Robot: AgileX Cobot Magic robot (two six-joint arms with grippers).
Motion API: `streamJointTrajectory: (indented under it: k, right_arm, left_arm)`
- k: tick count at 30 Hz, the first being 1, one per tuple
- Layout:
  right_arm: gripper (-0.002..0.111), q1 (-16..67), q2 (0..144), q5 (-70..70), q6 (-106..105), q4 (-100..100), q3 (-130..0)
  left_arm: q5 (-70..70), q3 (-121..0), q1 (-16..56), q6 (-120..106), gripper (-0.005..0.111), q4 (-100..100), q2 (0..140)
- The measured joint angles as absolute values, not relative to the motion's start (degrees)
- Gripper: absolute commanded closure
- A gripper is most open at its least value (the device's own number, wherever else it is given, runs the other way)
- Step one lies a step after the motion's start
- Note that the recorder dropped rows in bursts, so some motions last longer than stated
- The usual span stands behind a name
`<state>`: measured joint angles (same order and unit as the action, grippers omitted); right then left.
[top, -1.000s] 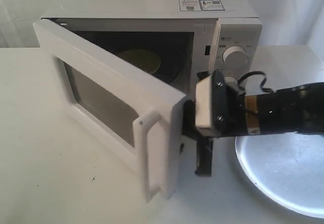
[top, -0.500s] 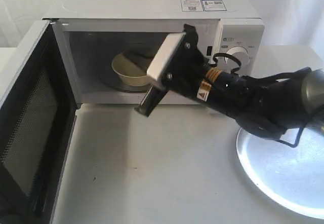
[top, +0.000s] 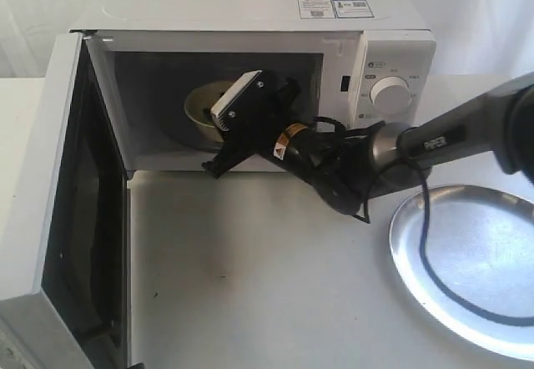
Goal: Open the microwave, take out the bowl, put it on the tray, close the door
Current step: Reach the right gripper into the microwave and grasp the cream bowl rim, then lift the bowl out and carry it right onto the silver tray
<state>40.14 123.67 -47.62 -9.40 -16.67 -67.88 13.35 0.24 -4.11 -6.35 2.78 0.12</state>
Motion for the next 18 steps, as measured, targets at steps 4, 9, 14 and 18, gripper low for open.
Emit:
streamJointTrajectory:
  k: [4,9,14,18]
  right_arm:
    - [0.036,41.1,128.0,-42.9,-9.0,-15.7,-74.8]
    - [0.056,41.7,129.9,-30.0,-8.8,-15.6,-80.9]
    - [0.108,41.7,129.9,-25.5,-8.7,-15.4,-82.6]
    - [0.108,42.3,129.3,-25.0,-8.8,-15.6,-82.7]
  left_arm:
    - [13.4,0.2,-4.1,-6.4,0.107,2.8,0.1]
    - [13.4,0.2,-4.1,-6.4,0.107,2.8,0.1]
    - [13.4,0.2,-4.1,-6.4,0.107,2.8,0.1]
    - [13.4,0.2,-4.1,-6.4,0.107,2.8,0.1]
